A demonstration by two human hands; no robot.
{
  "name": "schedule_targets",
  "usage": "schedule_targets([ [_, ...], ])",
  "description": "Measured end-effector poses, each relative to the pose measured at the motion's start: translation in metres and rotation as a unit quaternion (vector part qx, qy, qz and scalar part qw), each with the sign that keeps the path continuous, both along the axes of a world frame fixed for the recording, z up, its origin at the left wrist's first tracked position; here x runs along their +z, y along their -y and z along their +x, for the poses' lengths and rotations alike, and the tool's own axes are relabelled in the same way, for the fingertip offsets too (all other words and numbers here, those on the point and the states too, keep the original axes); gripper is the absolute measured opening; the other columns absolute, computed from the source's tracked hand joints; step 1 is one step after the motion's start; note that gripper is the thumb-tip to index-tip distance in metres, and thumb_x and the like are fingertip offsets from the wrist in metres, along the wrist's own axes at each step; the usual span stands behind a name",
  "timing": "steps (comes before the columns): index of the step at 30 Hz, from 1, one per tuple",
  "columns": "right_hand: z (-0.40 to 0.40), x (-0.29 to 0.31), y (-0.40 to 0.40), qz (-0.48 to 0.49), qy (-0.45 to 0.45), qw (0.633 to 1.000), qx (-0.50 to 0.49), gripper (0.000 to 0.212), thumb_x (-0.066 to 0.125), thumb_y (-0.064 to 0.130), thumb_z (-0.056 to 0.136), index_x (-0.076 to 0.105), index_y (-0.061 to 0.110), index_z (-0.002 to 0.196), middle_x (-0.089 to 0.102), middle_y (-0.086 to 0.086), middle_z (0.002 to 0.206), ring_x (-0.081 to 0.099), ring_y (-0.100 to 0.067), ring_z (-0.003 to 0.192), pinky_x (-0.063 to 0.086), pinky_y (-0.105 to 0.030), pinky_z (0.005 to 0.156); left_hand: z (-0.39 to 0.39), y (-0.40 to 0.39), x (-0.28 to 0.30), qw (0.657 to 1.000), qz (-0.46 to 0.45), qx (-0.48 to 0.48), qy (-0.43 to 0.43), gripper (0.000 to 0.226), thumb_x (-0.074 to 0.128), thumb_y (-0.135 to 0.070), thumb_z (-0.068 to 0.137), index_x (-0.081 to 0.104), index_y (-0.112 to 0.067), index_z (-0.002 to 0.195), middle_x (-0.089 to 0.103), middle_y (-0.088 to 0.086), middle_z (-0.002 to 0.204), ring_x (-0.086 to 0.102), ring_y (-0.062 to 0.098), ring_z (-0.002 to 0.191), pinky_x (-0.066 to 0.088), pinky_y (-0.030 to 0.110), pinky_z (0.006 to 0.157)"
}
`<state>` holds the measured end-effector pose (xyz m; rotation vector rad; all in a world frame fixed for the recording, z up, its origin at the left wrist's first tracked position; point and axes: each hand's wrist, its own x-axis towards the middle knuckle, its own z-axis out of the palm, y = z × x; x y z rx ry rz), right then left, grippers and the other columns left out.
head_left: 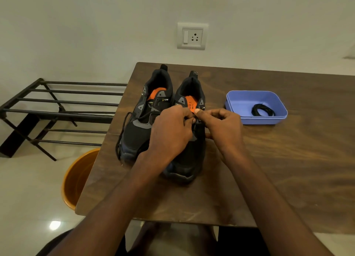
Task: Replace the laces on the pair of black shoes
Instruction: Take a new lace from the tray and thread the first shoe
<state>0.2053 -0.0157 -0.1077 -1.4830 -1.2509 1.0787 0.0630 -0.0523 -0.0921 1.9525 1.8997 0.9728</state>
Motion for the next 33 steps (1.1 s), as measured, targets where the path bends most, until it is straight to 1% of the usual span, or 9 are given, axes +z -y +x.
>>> schedule_targets([
  [4, 0.001, 0.004, 0.002, -0.008, -0.005, 1.0, -0.004, 0.026, 0.083, 0.047, 0.081, 0.077, 0.022, 0.085, 0.077, 0.005, 0.083, 0.076, -0.012, 0.086, 0.065, -0.044, 0.079, 0.001, 0.001, 0.003, 0.999, -0.005, -0.038, -0.02, 0.017, 0.058, -0.02, 0.102, 0.074, -0.014, 0.102, 0.054, 0.0, 0.096, 0.052, 0.012, 0.084, 0.043, 0.028, 0.073],
  [7, 0.006, 0.011, 0.006, -0.021, -0.018, 1.0, 0.014, 0.02, 0.08, 0.04, 0.086, 0.077, 0.02, 0.09, 0.078, 0.005, 0.088, 0.074, -0.008, 0.089, 0.063, -0.04, 0.084, -0.004, 0.006, 0.006, 0.99, 0.022, -0.028, -0.136, 0.019, 0.06, -0.03, 0.1, 0.074, -0.022, 0.111, 0.05, 0.003, 0.128, 0.044, 0.021, 0.117, 0.043, 0.043, 0.096],
  [10, 0.012, 0.018, 0.01, -0.006, 0.026, 0.998, 0.052, 0.013, 0.08, 0.035, 0.087, 0.078, 0.023, 0.091, 0.077, 0.01, 0.087, 0.071, -0.002, 0.086, 0.06, -0.03, 0.08, -0.018, 0.007, 0.01, 0.99, 0.035, -0.01, -0.135, 0.021, 0.06, -0.033, 0.1, 0.07, -0.036, 0.117, 0.04, -0.004, 0.151, 0.031, 0.021, 0.14, 0.028, 0.048, 0.108],
  [15, 0.009, 0.019, 0.013, 0.005, 0.1, 0.992, 0.08, 0.005, 0.08, 0.024, 0.088, 0.077, 0.027, 0.086, 0.076, 0.01, 0.087, 0.07, -0.004, 0.088, 0.059, -0.031, 0.085, -0.041, -0.002, 0.008, 0.999, -0.031, -0.016, -0.023, 0.044, 0.048, -0.012, 0.104, 0.057, -0.042, 0.135, 0.063, -0.006, 0.13, 0.058, 0.017, 0.123, 0.038, 0.056, 0.112],
  [21, 0.004, 0.017, 0.012, 0.032, 0.192, 0.978, 0.07, 0.013, 0.063, 0.028, 0.101, 0.065, 0.03, 0.088, 0.07, 0.011, 0.088, 0.065, -0.007, 0.089, 0.057, -0.045, 0.088, -0.044, -0.001, 0.011, 0.999, -0.037, -0.029, -0.002, 0.055, 0.052, -0.001, 0.1, 0.06, -0.045, 0.132, 0.068, -0.011, 0.111, 0.064, 0.014, 0.104, 0.049, 0.053, 0.102],
  [25, 0.012, 0.027, 0.01, -0.004, -0.031, 0.999, 0.024, 0.015, 0.044, 0.024, 0.11, 0.056, 0.015, 0.107, 0.075, -0.004, 0.102, 0.076, -0.024, 0.088, 0.061, -0.041, 0.074, -0.046, -0.001, 0.014, 0.998, -0.047, -0.039, -0.003, 0.064, 0.054, 0.008, 0.095, 0.062, -0.04, 0.136, 0.068, -0.007, 0.108, 0.064, 0.016, 0.106, 0.053, 0.047, 0.101],
  [29, 0.019, 0.041, 0.01, -0.009, -0.146, 0.989, -0.006, 0.022, 0.043, 0.027, 0.111, 0.054, 0.01, 0.12, 0.077, -0.007, 0.104, 0.078, -0.022, 0.085, 0.06, -0.037, 0.072, -0.048, 0.0, 0.014, 0.998, -0.029, -0.051, 0.002, 0.049, 0.056, -0.005, 0.101, 0.062, -0.038, 0.136, 0.073, -0.003, 0.109, 0.068, 0.015, 0.098, 0.056, 0.045, 0.098],
  [31, 0.018, 0.036, 0.009, -0.014, -0.111, 0.994, -0.012, 0.027, 0.053, 0.034, 0.107, 0.055, 0.013, 0.124, 0.075, -0.005, 0.106, 0.076, -0.021, 0.093, 0.06, -0.038, 0.077, -0.048, 0.001, 0.014, 0.998, -0.018, -0.053, 0.008, 0.042, 0.06, -0.015, 0.102, 0.062, -0.04, 0.136, 0.073, -0.009, 0.095, 0.066, 0.004, 0.086, 0.057, 0.04, 0.093],
  [33, 0.018, 0.027, 0.009, 0.03, 0.027, 0.999, -0.001, 0.036, 0.066, 0.042, 0.098, 0.056, 0.02, 0.126, 0.068, 0.002, 0.113, 0.067, -0.017, 0.104, 0.057, -0.036, 0.086, -0.048, 0.001, 0.013, 0.998, -0.011, -0.053, 0.007, 0.041, 0.064, -0.018, 0.101, 0.062, -0.041, 0.135, 0.069, -0.013, 0.083, 0.063, -0.002, 0.08, 0.054, 0.03, 0.092],
])
